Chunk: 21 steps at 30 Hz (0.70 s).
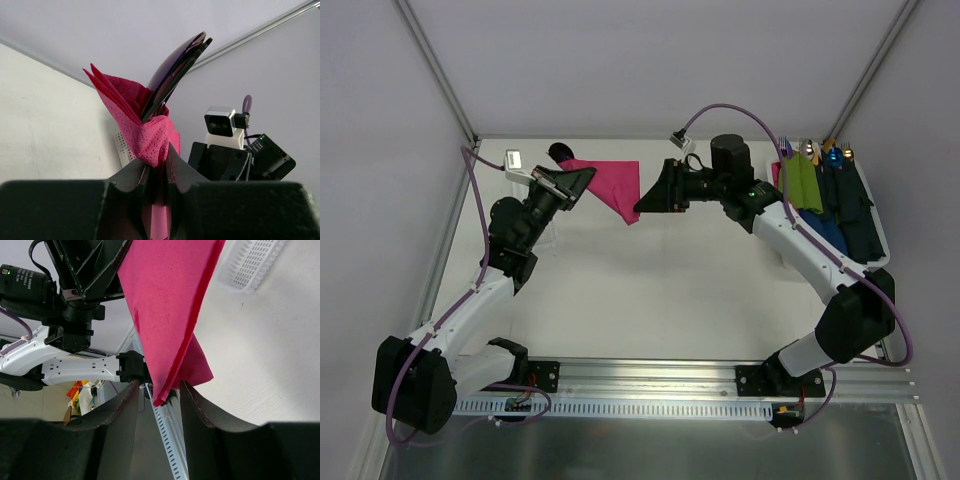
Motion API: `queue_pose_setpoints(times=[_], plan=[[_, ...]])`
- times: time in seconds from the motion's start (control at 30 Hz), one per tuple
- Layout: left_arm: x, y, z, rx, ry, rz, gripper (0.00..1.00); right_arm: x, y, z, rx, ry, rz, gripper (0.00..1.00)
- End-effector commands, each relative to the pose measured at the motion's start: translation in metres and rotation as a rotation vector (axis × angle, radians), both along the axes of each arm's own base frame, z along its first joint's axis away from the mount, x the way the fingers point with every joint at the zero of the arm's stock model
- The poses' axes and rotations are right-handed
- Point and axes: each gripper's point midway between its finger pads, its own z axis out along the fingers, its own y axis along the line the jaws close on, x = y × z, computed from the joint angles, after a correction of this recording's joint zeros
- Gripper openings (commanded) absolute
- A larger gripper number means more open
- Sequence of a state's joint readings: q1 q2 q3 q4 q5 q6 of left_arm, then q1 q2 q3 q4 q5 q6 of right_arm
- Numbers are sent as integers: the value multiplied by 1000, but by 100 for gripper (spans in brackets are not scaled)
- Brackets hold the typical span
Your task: Place the utensils on the paper napkin and roll it up
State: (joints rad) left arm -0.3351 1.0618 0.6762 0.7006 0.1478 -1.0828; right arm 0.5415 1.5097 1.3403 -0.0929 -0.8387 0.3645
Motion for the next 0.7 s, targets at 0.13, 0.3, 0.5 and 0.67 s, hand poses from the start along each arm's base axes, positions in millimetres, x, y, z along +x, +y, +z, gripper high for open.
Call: queue_pose_setpoints(times=[0.13, 0.3, 0.5, 0.67], plan=[[-8, -2, 38, -49, -113, -12, 0, -12, 4, 16, 38, -39, 52, 41], [-8, -4, 37, -56, -105, -27, 0, -9, 4, 9, 30, -20, 53, 27], [-12, -9, 33, -52, -76, -66, 0, 1, -4, 13, 43, -19, 43, 0], [-21, -17, 30, -23, -47, -143, 0, 16, -16, 15, 55, -26, 42, 0]])
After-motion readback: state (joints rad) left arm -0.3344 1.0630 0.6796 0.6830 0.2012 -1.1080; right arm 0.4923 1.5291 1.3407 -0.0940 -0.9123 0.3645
